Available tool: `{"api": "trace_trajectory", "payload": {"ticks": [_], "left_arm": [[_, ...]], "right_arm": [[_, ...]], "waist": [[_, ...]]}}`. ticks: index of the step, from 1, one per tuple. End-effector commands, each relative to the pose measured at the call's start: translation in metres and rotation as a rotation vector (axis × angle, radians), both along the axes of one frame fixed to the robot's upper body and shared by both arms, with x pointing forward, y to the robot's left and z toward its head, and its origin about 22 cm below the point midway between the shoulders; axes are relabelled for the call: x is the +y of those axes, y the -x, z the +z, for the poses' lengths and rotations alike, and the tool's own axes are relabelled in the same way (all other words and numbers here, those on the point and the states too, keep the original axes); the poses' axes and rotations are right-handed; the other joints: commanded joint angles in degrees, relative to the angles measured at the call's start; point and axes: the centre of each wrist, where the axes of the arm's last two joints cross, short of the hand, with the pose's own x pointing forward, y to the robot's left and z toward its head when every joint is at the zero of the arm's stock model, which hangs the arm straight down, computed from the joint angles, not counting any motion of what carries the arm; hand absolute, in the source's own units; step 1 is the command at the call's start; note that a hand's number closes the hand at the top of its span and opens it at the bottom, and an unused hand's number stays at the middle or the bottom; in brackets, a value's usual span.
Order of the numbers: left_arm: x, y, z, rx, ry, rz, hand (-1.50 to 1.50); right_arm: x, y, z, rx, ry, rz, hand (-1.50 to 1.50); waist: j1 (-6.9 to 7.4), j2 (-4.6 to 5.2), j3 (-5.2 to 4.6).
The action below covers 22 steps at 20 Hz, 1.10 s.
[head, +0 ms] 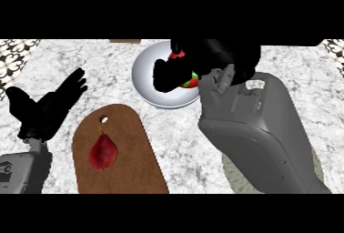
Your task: Pick the tomato from the placemat and place it in the bowl
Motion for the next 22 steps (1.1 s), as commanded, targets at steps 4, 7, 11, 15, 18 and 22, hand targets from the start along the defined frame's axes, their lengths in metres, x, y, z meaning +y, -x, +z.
{"api": "trace_trajectory", "payload": {"ticks": [4,7,11,15,18,22], "left_arm": [[-0.016,-0.002,-0.008,0.0,0.006,0.005,0.0],[-0.003,-0.006,0.002,-0.006,0.009,-0.015,0.0],[-0.011,0.003,-0.006,-0.014,-0.011,-0.021,0.0],[-0.02,-0.008,0.001,-0.029,0.0,-0.022,0.0],[-0.021,-0.004,-0.002,-0.037,0.0,-0.039,0.0],[-0.012,-0.005,0.002,-0.03,0.003,-0.063,0.0]], "right_arm": [[0.016,-0.055,-0.016,0.026,-0.082,-0.164,1.5],[0.008,-0.084,-0.058,0.05,-0.105,-0.184,1.5],[0.007,-0.116,-0.064,0.063,-0.13,-0.173,1.5],[-0.01,-0.134,-0.103,0.116,-0.193,-0.116,1.5],[-0.008,-0.141,-0.12,0.112,-0.194,-0.135,1.5],[-0.027,-0.151,-0.125,0.211,-0.452,-0.203,1.5]], "waist": [[0.06,0.19,0.04],[0.56,0.45,0.04],[1.36,0.66,0.04],[1.2,0.9,0.07],[3.35,1.44,0.04],[3.62,1.83,0.11]]}}
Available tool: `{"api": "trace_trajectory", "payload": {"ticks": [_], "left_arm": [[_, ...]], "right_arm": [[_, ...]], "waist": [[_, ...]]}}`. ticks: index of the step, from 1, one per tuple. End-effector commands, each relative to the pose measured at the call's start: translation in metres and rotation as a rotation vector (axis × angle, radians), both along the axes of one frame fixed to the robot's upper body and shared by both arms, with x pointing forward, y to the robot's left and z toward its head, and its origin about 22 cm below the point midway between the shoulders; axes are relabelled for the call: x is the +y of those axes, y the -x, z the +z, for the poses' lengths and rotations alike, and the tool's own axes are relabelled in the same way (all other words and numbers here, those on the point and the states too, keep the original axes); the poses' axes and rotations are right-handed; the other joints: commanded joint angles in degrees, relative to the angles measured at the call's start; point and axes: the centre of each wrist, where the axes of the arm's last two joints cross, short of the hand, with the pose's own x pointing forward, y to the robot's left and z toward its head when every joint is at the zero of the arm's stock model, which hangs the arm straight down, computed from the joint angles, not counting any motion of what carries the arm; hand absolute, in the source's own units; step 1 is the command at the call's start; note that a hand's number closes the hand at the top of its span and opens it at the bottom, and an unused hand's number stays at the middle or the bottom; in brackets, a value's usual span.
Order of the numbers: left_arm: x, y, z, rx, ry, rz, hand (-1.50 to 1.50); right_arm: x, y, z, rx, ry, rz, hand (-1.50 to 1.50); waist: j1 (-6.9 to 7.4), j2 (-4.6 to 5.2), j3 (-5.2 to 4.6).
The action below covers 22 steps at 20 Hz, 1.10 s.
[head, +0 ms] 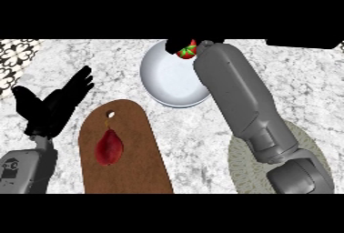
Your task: Pick the tomato from the placemat and place it in the bowl
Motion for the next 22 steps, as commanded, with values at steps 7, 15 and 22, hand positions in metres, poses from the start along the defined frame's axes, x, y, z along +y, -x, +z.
{"api": "trace_trajectory", "payload": {"ticks": [7,15,22], "left_arm": [[-0.006,-0.002,-0.005,0.009,-0.006,-0.037,0.0],[-0.013,-0.008,-0.004,0.009,-0.021,-0.027,0.0],[0.002,0.001,-0.007,0.012,0.006,0.032,0.0]], "right_arm": [[-0.016,-0.012,-0.024,-0.058,-0.327,-0.075,-1.5],[-0.02,-0.017,-0.024,-0.248,-0.314,-0.119,-1.5],[-0.066,-0.027,-0.021,-0.367,-0.306,-0.252,-1.5]], "waist": [[2.2,0.78,0.02],[1.21,0.72,-0.01],[-1.33,-0.57,0.03]]}}
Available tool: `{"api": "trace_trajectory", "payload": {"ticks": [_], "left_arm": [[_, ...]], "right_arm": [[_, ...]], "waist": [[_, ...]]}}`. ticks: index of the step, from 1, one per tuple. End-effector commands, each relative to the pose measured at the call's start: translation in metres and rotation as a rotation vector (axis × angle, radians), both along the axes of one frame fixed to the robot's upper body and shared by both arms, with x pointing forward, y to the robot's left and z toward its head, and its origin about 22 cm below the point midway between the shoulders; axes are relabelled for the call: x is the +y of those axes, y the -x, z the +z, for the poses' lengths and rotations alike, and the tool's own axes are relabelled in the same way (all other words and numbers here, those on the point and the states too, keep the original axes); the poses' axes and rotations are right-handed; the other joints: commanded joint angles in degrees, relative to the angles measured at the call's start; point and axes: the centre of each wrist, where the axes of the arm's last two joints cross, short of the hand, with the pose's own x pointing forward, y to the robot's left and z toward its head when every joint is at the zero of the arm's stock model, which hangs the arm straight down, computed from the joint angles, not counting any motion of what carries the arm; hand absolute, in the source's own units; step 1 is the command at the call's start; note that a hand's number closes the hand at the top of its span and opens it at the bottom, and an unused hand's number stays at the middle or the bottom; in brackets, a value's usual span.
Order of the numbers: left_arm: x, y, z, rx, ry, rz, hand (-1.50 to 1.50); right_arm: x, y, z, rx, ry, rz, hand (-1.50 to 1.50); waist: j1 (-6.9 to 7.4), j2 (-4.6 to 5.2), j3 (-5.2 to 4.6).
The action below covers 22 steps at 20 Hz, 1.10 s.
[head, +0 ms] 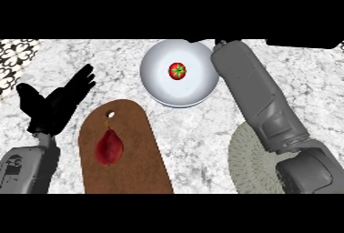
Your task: Pick the tomato from the placemat and place it in the bowl
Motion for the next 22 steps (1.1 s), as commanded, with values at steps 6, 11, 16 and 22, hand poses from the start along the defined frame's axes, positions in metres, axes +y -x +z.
{"api": "trace_trajectory", "payload": {"ticks": [6,11,16,22], "left_arm": [[0.021,0.024,-0.016,0.034,-0.003,0.058,0.0],[0.035,0.026,-0.019,0.061,0.002,0.131,0.0],[0.039,0.028,-0.01,0.069,0.008,0.158,0.0],[0.048,0.043,-0.023,0.085,0.004,0.169,0.0]], "right_arm": [[-0.047,-0.002,-0.006,-0.086,0.031,-0.023,-1.5],[-0.042,0.01,0.012,-0.178,0.058,0.17,-1.5],[-0.054,0.034,0.017,-0.245,0.008,0.276,-1.5],[-0.052,0.08,-0.008,-0.259,-0.192,0.449,-1.5]], "waist": [[-4.53,-2.04,0.02],[-7.28,-3.09,0.01],[-9.35,-3.89,0.08],[-10.04,-4.13,0.12]]}}
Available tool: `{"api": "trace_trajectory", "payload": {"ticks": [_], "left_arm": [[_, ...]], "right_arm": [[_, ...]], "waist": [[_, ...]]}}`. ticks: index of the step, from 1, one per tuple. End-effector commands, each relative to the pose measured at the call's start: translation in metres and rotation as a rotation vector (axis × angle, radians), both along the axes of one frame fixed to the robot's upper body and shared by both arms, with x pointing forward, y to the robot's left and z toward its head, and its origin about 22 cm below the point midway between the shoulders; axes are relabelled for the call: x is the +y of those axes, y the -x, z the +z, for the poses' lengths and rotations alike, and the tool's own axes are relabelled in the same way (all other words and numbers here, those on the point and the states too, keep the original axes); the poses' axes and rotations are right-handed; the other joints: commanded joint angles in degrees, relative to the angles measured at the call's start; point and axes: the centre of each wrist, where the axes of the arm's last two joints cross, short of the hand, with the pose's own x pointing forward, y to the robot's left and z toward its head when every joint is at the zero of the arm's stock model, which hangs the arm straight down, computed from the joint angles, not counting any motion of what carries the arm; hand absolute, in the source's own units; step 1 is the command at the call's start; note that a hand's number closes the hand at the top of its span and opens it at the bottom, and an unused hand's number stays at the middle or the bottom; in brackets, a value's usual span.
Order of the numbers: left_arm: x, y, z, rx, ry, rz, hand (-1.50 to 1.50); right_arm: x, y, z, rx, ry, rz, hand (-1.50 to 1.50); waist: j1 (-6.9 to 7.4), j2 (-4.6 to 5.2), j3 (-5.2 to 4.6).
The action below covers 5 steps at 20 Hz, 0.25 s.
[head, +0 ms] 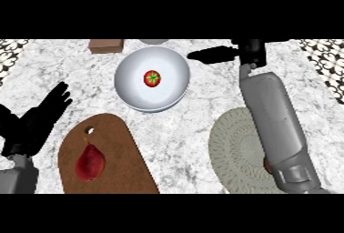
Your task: Pick the tomato from the placemat and place it in the bowl
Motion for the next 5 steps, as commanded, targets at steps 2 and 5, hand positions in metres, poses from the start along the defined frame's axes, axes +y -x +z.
{"api": "trace_trajectory", "payload": {"ticks": [2,5], "left_arm": [[0.008,0.002,0.005,0.001,-0.007,0.02,0.0],[0.007,0.009,0.002,-0.006,-0.009,0.029,0.0]], "right_arm": [[-0.017,0.045,-0.01,-0.028,-0.131,0.13,-1.5],[-0.024,0.08,-0.025,-0.021,-0.075,0.165,1.5]], "waist": [[-1.38,-0.26,0.07],[-1.51,-0.4,-0.01]]}}
